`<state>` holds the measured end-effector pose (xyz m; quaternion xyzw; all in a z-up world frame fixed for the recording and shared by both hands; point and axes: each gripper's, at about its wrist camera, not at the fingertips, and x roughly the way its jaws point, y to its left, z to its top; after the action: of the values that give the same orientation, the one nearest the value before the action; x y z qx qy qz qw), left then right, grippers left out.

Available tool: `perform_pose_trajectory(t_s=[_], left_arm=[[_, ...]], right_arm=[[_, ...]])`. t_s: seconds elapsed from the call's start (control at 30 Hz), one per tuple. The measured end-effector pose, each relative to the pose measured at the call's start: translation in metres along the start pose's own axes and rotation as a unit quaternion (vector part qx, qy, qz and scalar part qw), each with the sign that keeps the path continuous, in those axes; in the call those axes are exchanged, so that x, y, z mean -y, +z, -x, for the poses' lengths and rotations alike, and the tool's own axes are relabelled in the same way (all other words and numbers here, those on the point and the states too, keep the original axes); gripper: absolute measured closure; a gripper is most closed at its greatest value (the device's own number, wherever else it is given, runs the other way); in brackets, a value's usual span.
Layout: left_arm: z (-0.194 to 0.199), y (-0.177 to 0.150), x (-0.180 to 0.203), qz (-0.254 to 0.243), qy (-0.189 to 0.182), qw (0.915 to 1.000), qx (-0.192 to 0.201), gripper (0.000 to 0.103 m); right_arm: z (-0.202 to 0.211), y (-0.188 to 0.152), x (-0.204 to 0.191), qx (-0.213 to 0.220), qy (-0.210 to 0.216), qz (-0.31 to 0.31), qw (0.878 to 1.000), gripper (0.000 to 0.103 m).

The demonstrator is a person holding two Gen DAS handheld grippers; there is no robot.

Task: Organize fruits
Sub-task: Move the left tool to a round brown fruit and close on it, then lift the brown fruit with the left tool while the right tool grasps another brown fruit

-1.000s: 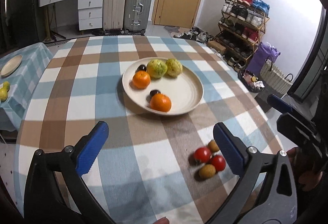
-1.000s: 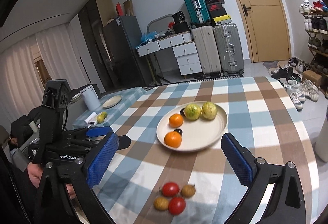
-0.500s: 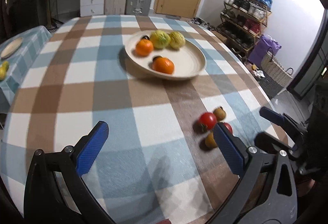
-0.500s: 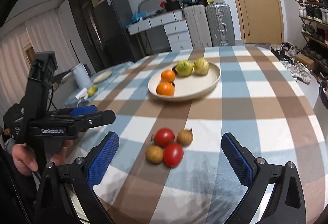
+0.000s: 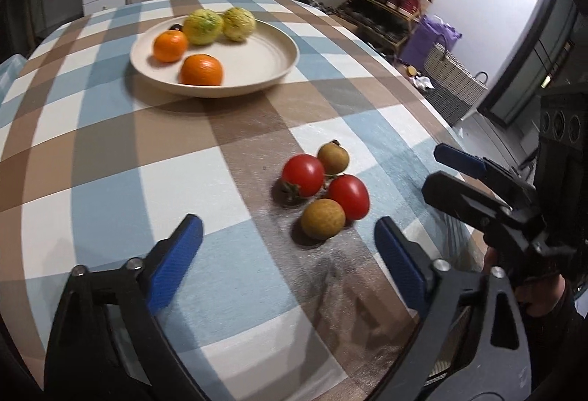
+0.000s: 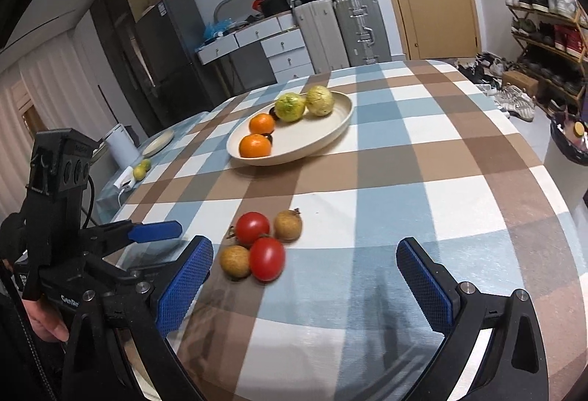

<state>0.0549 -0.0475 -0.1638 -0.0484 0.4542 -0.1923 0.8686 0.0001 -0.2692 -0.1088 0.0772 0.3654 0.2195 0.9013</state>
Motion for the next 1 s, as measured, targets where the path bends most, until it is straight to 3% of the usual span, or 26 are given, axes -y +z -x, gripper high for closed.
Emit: perform_pose_trajectory(t_s=[0.23, 0.43, 1.0], left_arm=[[-0.008, 0.003, 0.003, -0.009, -0.021, 0.9997, -0.010, 0.045], [-0.016, 0.003, 0.004, -0.007, -0.054, 0.9982, -0.027, 0.078], [0.021, -0.001, -0.022, 0.021, -0.073, 0.9971, 0.009, 0.079]], right_arm=[[-0.001, 0.000, 0.004, 0.000, -0.001, -0.005, 1.000, 0.001], [-0.002, 0.000, 0.004, 0.000, 0.000, -0.002, 1.000, 0.001], [-0.019, 0.014, 0.006, -0.025, 0.020, -0.029, 0.999, 0.001]])
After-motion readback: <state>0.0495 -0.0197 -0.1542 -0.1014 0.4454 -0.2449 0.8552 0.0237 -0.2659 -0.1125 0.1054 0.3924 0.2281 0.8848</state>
